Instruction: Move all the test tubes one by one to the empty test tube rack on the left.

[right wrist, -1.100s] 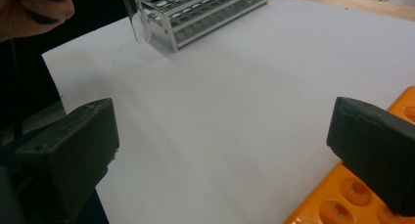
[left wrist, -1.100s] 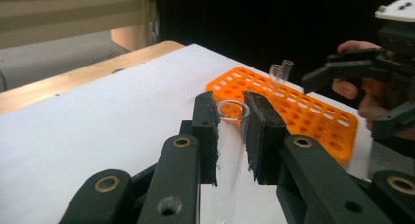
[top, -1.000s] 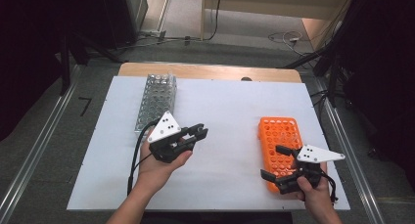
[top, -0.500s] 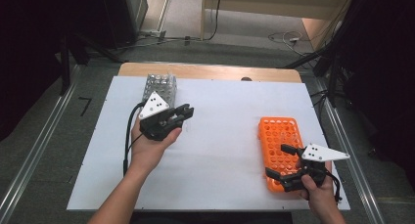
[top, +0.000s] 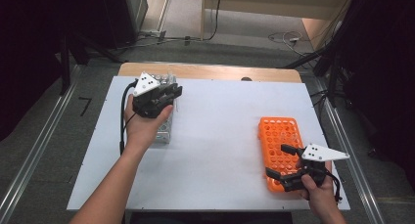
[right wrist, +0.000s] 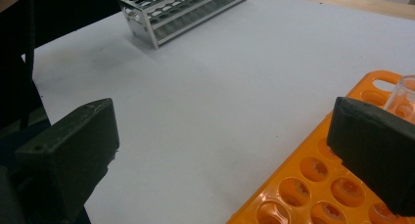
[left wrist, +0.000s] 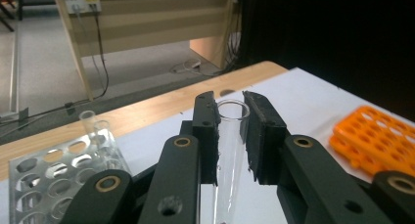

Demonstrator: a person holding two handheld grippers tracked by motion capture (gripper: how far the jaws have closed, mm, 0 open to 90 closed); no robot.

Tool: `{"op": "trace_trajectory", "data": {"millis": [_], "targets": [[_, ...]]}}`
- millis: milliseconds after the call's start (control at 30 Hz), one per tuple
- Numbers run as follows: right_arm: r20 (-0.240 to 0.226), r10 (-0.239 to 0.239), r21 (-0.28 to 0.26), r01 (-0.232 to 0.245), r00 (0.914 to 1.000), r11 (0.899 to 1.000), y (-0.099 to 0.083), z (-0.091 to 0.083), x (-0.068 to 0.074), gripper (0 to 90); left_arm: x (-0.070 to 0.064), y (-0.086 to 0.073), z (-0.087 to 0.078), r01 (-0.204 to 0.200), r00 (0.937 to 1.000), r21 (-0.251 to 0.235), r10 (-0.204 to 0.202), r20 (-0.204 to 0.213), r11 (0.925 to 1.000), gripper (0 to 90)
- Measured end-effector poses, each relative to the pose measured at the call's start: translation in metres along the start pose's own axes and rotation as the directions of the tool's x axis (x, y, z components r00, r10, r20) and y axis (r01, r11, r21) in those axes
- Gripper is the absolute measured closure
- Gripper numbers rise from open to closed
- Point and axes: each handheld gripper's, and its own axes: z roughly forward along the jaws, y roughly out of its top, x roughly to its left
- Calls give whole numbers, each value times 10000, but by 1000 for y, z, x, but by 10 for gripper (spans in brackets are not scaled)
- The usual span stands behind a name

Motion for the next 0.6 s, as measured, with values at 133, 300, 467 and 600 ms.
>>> {"op": "trace_trajectory", "data": {"millis": [133, 300, 467, 600], "targets": [[-42, -25, -6, 25, 10000, 10000, 0, 1, 1, 0, 18, 1, 6, 494, 9982, -149, -499, -323, 9987, 765], [-34, -24, -10, 24, 10000, 10000, -1, 1, 0, 0, 32, 1, 16, 525, 9959, -126, -533, -726, 9985, 765], [-19, -6, 28, 6, 10000, 10000, -1, 1, -1, 0, 44, 0, 28, 563, 9924, -83, -569, -1091, 9984, 765], [-25, 9, 32, -9, 10000, 10000, -1, 1, -1, 0, 51, -1, 38, 581, 9889, -101, -590, -1367, 9983, 764]]}}
